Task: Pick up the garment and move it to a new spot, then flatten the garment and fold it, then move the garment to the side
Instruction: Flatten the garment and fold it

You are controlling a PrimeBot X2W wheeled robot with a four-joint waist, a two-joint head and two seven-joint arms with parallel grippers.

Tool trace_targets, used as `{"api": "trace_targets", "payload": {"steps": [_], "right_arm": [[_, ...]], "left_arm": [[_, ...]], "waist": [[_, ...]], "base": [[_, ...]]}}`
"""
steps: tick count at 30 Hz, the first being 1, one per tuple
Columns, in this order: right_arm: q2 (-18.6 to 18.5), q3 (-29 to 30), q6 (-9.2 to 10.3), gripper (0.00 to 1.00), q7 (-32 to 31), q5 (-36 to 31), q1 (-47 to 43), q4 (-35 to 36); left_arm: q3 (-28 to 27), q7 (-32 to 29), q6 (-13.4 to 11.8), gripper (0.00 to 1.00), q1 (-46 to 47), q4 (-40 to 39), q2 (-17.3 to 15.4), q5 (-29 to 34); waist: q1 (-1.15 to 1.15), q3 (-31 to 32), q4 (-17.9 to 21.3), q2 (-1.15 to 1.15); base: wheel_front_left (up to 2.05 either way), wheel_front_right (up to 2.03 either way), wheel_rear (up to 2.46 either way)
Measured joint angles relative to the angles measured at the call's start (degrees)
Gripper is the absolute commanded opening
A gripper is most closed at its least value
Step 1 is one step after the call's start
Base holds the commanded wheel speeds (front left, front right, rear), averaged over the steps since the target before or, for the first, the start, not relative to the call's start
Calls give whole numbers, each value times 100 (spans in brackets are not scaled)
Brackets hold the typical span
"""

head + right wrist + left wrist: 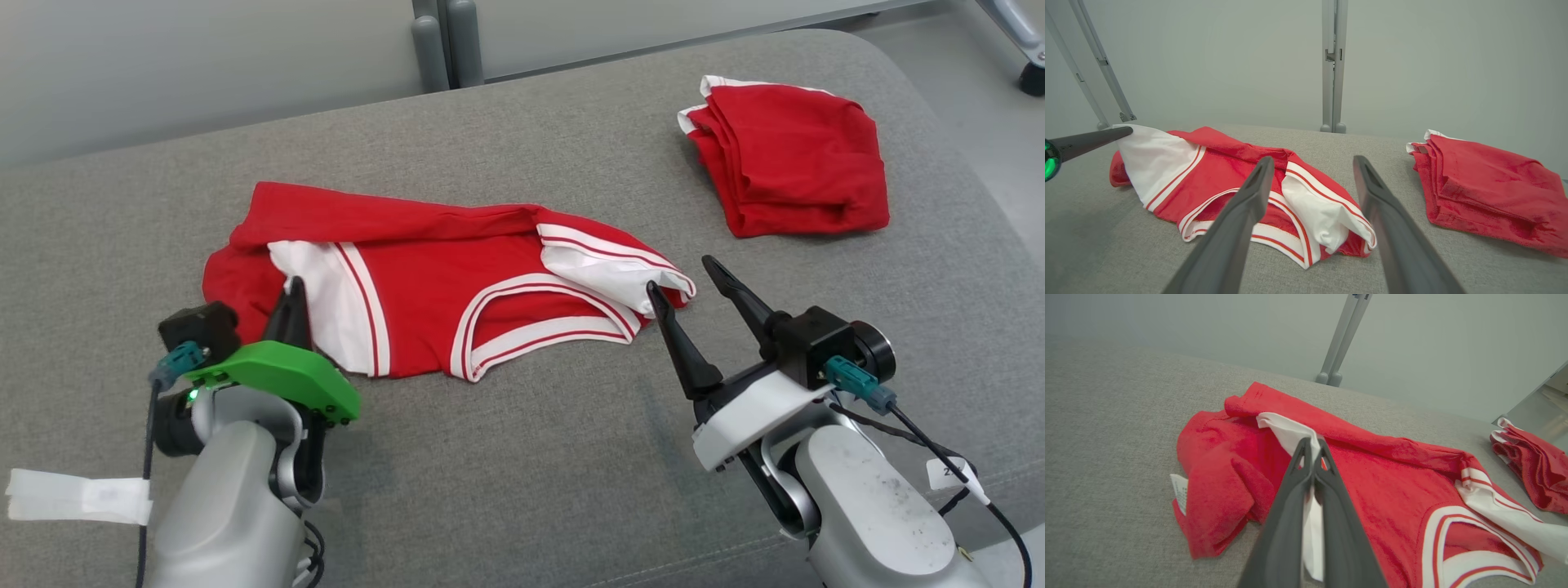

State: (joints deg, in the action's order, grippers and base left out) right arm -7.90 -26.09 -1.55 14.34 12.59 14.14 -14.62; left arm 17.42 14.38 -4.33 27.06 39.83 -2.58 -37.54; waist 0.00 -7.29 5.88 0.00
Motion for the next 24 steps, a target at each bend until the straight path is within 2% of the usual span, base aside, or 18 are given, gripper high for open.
{"api": "trace_targets", "payload": {"steps": [3, 13, 18, 24], "right_arm": [[31, -19, -36, 100, 0, 0, -1, 0], [49, 91, -26, 100, 0, 4, 2, 8], [90, 98, 13, 100, 0, 8, 9, 8], [114, 204, 110, 100, 0, 11, 44, 21]], "left_arm": [[234, 3, 192, 0, -7, -175, 94, 53], [1092, 3, 649, 0, -181, -794, 98, 292], [1510, 3, 787, 0, -107, -1139, 76, 332], [2204, 3, 792, 0, 340, -1577, 59, 318]], "waist": [[0, 30, -80, 0], [0, 148, -174, 0], [0, 174, -75, 0], [0, 188, 208, 0]], "base": [[0, 0, 0], [0, 0, 0], [0, 0, 0], [0, 0, 0]]}}
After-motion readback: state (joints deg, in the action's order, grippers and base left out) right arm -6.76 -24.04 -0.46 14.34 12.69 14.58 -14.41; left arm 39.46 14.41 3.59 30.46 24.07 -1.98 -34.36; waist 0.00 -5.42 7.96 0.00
